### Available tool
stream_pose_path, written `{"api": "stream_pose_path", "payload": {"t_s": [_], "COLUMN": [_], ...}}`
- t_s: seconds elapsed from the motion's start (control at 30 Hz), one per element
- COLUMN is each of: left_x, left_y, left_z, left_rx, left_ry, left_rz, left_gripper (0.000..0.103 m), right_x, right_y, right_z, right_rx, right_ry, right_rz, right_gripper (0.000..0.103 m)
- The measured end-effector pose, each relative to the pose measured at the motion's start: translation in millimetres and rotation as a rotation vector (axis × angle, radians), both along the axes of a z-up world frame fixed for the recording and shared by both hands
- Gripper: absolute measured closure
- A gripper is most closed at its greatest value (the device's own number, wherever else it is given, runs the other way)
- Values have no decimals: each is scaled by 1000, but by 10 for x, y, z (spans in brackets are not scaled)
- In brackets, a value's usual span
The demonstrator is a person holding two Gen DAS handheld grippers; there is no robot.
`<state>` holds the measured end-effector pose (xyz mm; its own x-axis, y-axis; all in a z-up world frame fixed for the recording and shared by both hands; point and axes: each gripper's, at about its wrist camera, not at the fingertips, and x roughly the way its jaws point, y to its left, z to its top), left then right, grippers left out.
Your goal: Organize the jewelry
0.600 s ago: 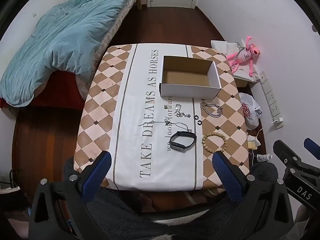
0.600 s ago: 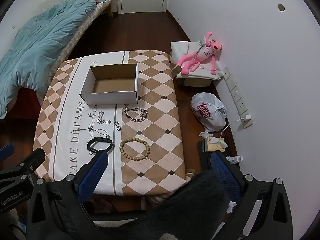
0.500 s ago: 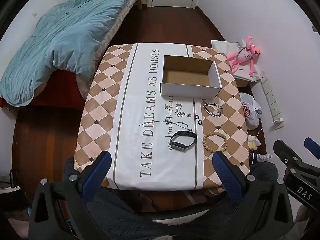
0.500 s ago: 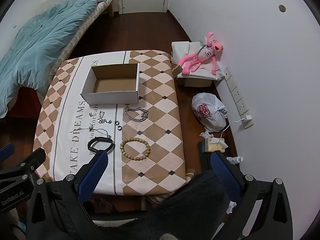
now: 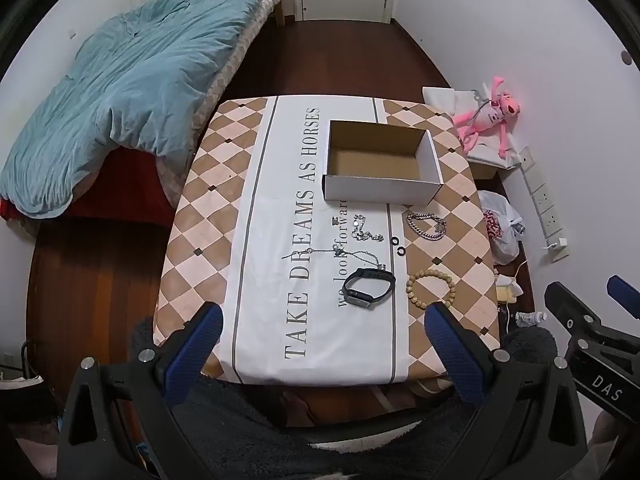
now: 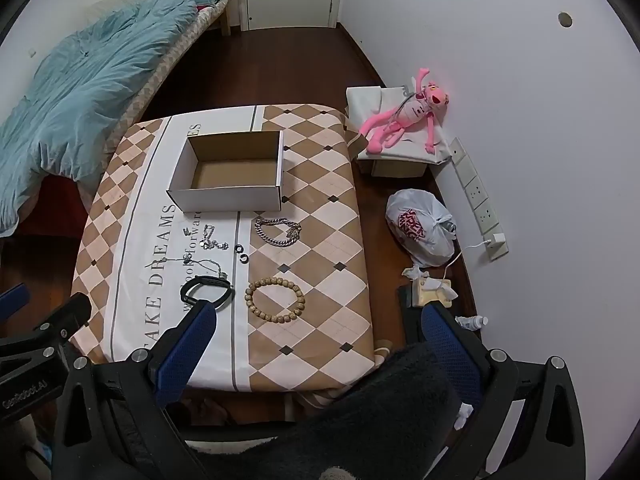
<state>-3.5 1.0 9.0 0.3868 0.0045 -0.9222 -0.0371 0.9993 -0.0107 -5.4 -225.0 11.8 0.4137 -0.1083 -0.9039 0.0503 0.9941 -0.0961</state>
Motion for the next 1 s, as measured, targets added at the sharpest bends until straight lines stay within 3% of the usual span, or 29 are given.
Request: {"api": "stream_pose_path", "payload": {"t_s": [1.0], "left_x": [-14], "left_y": [-66], "left_z": [98], "left_rx": [1], "left_ry": [-25], "left_rz": [-12], "left_gripper": [0], "right_x": [16], "right_y": [-6], "right_z": [100], "right_rx": [6], "right_ry": [-14], "right_rz": [4], "right_gripper": [0]}}
